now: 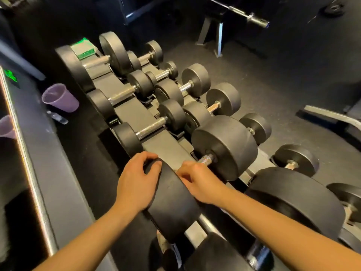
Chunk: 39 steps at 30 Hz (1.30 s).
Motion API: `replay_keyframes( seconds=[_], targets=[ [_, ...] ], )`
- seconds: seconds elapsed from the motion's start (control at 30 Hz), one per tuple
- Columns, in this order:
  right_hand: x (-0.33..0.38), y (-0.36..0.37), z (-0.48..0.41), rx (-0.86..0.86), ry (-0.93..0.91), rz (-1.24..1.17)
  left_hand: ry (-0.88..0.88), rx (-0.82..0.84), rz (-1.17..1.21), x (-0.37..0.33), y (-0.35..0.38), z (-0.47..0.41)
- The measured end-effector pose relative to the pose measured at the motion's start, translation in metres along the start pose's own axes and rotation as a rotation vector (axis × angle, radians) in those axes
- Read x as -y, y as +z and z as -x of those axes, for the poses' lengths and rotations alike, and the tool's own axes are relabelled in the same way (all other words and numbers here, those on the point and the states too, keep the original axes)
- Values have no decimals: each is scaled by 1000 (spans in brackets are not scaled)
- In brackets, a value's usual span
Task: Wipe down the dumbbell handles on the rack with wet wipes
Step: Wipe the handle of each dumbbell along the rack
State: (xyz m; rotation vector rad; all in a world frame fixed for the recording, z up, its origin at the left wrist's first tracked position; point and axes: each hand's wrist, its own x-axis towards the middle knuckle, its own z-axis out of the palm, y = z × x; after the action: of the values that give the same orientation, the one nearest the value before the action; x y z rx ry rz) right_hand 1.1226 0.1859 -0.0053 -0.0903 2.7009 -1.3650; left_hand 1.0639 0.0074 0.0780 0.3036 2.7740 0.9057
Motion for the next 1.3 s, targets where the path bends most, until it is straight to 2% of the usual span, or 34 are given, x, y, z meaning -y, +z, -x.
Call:
replay_keyframes(
  seconds=[0.07, 0.13, 0.23, 0.27, 0.3, 0.4, 0.47, 0.6, 0.67, 0.8, 0.9, 0.97, 1.03, 1.1, 1.2, 1.23, 1.3],
  targets=[
    [0, 0, 10, 23, -42, 11, 19, 11, -8, -1, -1, 0],
    [-12, -1, 17, -76, -32, 169, 53, 38, -47, 0, -2, -1],
    [-22, -8, 20, -374, 212, 231, 149, 105, -135, 2, -5, -5],
    [-21, -8, 20, -416, 280, 225, 178, 131, -158, 2, -6, -8],
    [-18, -6, 20, -403, 302, 207, 203, 154, -177, 3, -7, -10],
    [3, 3, 20, -185, 270, -7, 264, 210, -223, 6, -8, -20],
    [15, 8, 23, -113, 253, -109, 269, 241, -192, 6, -6, -24],
    [10, 15, 27, -189, 322, -28, 276, 262, -85, 8, -4, -27],
    [7, 20, 28, -300, 407, -24, 280, 261, -69, 8, -4, -28],
    [-3, 16, 24, -482, 683, -223, 301, 274, -90, 7, -6, -26],
    [-12, 11, 16, -639, 893, -485, 307, 303, -132, 5, -7, -30],
    [-10, 11, 11, -684, 966, -643, 307, 314, -156, 4, -7, -36],
    [0, 12, 10, -644, 978, -771, 312, 317, -175, 4, -5, -40],
    [14, 12, 13, -506, 886, -783, 332, 310, -203, 4, -4, -42],
    [28, 16, 15, -243, 695, -459, 347, 303, -259, 1, -3, -45],
    [27, 15, 14, -220, 693, -392, 356, 302, -285, 0, -3, -47],
    [20, 10, 10, -281, 725, -311, 378, 338, -327, -5, -3, -57]
  ],
)
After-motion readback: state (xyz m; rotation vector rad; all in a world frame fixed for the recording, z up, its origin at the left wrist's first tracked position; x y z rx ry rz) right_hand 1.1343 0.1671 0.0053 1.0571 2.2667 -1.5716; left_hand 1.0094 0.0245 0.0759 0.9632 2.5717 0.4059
